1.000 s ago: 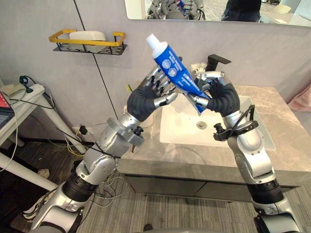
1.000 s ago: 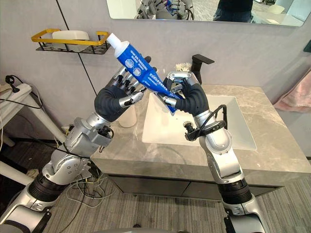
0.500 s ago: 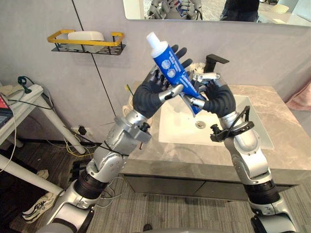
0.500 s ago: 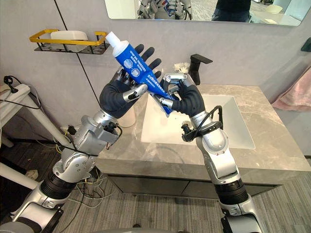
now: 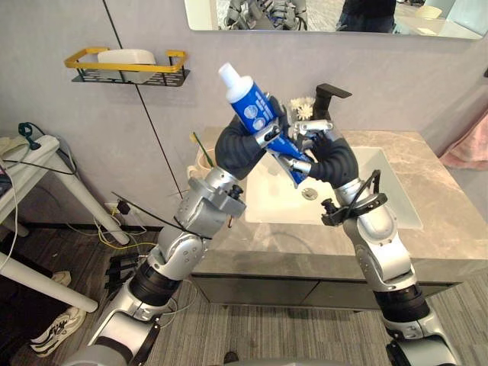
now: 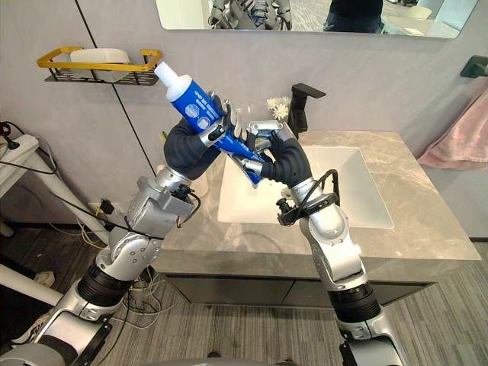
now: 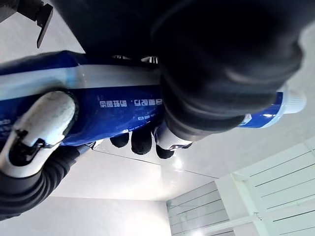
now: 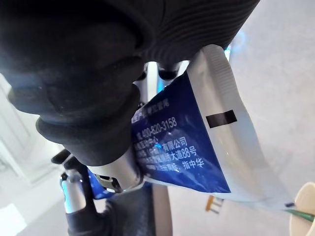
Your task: Organize washtable
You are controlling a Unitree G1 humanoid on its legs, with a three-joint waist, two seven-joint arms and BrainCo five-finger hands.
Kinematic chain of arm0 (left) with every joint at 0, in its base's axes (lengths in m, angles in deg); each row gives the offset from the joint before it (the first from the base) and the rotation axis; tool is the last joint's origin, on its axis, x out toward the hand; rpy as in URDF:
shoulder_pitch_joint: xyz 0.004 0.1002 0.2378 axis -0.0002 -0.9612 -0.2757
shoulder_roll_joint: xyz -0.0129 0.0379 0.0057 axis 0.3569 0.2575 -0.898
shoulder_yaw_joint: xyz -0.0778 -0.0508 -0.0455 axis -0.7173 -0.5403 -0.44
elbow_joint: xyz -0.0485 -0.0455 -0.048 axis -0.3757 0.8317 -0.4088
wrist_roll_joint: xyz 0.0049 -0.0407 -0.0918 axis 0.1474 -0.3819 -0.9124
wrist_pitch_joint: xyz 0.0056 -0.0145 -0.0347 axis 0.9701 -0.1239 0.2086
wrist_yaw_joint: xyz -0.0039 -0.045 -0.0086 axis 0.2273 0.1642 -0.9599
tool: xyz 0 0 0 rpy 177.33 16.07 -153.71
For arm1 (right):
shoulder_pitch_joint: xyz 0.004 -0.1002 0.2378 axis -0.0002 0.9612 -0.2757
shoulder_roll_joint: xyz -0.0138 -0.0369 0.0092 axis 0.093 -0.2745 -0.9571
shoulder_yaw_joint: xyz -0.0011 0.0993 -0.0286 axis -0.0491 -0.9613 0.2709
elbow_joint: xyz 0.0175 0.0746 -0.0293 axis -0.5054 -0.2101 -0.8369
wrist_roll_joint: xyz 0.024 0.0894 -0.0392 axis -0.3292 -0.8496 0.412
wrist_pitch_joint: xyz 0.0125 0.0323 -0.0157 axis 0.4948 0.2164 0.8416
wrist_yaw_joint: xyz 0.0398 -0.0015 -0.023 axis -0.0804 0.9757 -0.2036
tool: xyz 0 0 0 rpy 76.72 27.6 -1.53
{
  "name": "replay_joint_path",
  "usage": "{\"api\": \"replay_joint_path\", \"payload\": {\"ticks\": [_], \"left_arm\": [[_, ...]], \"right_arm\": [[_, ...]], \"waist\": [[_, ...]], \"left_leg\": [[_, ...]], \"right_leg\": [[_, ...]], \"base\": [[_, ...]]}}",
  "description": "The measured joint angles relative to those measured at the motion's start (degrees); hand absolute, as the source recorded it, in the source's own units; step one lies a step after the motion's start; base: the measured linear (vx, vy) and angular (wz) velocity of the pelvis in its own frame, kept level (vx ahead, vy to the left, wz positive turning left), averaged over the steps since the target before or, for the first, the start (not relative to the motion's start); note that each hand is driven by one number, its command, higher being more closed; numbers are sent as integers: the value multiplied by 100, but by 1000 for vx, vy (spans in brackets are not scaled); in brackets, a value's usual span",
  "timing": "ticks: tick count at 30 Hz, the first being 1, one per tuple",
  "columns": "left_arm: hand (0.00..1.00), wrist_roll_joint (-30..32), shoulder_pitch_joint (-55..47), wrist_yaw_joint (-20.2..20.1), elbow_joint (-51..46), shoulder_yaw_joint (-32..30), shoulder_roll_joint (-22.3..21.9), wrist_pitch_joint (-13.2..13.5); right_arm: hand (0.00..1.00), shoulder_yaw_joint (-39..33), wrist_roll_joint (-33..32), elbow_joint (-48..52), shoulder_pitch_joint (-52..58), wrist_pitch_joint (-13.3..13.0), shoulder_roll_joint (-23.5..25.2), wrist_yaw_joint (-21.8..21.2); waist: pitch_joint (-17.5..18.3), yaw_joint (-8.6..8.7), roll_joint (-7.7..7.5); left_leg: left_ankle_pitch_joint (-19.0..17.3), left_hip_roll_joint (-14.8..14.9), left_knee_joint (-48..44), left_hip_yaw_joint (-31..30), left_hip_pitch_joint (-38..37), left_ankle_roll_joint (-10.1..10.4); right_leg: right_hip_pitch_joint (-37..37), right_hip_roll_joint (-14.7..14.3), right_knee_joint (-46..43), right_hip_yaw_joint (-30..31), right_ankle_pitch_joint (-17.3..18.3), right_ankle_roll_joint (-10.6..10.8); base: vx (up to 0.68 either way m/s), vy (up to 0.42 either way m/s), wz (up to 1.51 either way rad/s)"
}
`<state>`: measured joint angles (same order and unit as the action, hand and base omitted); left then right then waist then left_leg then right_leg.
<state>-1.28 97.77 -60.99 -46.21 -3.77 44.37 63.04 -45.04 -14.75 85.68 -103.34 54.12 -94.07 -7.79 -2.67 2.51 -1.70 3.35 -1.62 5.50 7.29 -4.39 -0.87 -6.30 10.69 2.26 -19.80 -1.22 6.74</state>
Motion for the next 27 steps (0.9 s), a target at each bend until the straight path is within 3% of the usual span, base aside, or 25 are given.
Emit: {"api": "replay_joint_path", "payload": {"ticks": [10,18,27], "left_arm": [[100,704,126,-96,102,-867,348,73],[100,1041,142,-80,300,-1136,696,99],[100,1719,220,301,749,-1275,670,246]], "right_arm": [[0,-43,-620,-280,867,266,85,-267],[0,-31,-750,-284,1557,395,372,-366],[0,-10,-915,-447,1968,396,571,-351]], "waist": [[33,-8,-50],[41,-3,-56],[84,44,-85]], "left_leg": [[10,63,33,66,16,18],[11,64,23,114,96,19],[10,65,3,281,177,21]], "right_leg": [[61,-68,6,86,-12,-22],[166,-64,11,131,-25,-38],[297,-106,100,296,-125,-80]], "base": [[-7,-4,-4],[-1,5,-3],[-6,7,-9]]}}
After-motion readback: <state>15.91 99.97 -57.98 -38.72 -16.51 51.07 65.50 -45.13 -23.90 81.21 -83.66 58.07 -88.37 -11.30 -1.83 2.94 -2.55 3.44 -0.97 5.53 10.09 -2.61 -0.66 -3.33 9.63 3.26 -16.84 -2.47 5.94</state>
